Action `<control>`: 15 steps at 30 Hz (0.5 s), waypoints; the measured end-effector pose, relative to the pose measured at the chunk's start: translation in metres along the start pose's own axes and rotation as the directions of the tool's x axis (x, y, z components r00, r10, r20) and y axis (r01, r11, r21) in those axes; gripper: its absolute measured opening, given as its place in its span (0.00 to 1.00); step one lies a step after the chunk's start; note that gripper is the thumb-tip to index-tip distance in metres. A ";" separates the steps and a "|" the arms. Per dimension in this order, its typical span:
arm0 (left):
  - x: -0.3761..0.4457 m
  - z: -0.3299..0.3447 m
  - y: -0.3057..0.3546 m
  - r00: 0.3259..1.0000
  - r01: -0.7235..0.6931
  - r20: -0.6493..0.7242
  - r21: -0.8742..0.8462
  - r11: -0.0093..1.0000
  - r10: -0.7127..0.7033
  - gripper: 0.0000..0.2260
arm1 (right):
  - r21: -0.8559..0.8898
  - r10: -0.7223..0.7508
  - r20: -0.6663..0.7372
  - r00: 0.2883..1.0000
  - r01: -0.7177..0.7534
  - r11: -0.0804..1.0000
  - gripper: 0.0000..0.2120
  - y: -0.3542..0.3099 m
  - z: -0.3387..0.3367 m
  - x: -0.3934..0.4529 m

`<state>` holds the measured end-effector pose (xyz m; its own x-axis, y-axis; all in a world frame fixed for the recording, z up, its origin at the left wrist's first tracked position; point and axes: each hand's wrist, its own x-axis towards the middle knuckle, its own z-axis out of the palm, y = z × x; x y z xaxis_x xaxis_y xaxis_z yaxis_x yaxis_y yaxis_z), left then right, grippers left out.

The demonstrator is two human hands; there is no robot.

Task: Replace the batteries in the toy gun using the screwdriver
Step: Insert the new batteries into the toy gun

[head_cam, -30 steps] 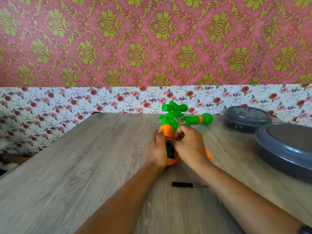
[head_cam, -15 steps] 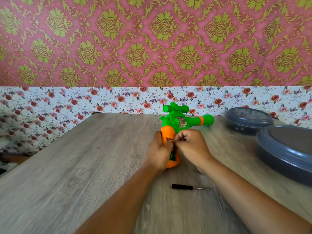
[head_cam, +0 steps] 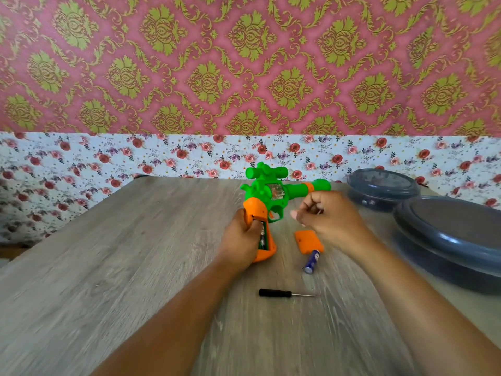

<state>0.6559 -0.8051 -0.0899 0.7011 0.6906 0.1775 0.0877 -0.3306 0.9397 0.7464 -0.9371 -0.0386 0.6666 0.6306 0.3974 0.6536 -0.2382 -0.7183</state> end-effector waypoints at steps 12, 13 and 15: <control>0.003 0.001 -0.003 0.999 0.023 -0.022 -0.024 0.999 -0.024 0.06 | -0.773 0.242 0.367 0.898 0.150 0.617 0.25 -0.015 -0.017 -0.020; 0.004 0.001 -0.003 0.999 0.032 -0.021 -0.026 0.999 -0.032 0.07 | -0.783 0.238 0.362 0.901 0.156 0.602 0.25 -0.017 -0.017 -0.021; 0.004 0.001 -0.003 0.999 0.041 -0.022 -0.020 0.999 -0.042 0.08 | -0.791 0.230 0.357 0.905 0.162 0.590 0.24 -0.017 -0.017 -0.022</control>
<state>0.6587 -0.8020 -0.0918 0.6810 0.7179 0.1445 0.1026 -0.2889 0.9519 0.7267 -0.9589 -0.0252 0.6260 0.7798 -0.0092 0.7770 -0.6226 0.0926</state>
